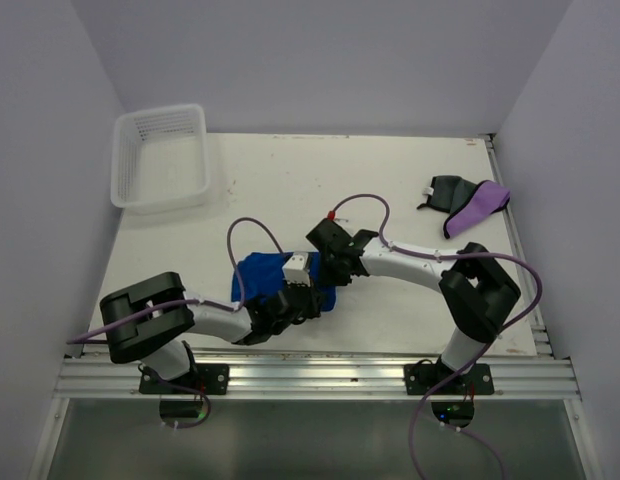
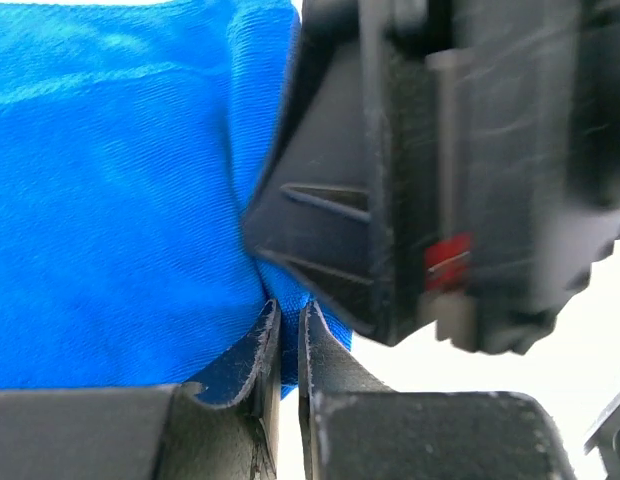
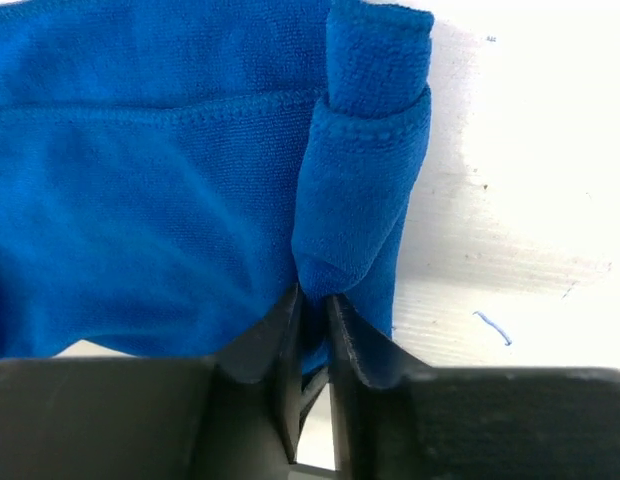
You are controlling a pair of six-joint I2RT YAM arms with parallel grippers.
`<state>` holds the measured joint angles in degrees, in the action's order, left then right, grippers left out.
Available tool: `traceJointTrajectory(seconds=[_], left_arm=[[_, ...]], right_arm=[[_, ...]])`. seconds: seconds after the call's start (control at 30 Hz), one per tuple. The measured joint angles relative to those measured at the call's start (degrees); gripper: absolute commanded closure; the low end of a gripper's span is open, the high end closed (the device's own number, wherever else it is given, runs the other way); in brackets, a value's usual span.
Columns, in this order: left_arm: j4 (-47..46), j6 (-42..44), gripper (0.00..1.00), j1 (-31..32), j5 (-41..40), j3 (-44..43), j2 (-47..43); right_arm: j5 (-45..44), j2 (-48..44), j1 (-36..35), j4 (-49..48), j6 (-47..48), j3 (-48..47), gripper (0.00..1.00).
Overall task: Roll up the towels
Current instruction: Fold the towel
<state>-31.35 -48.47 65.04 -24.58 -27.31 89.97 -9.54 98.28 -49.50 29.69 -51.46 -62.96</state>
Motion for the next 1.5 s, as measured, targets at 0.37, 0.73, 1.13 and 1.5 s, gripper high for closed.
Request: traceJointTrajectory(seconds=[0.37, 0.73, 1.13, 1.5], left_arm=[[-2.3, -3.0, 1.00, 0.0, -0.7, 3.1, -0.7], [-4.0, -3.7, 1.00, 0.0, -0.8, 4.3, -0.7], [-4.2, -4.5, 1.00, 0.0, -0.8, 4.7, -0.9], [-4.2, -4.5, 1.00, 0.0, -0.8, 4.7, -0.9]], right_arm=[[0.1, -1.4, 3.5, 0.9, 1.6, -1.3, 0.48], [9.7, -13.9, 13.7, -14.6, 1.5, 12.8, 0.67], [19.9, -7.8, 15.6, -32.7, -3.1, 22.0, 0.62], [22.6, -3.8, 15.8, -40.1, -4.1, 22.5, 0.47]])
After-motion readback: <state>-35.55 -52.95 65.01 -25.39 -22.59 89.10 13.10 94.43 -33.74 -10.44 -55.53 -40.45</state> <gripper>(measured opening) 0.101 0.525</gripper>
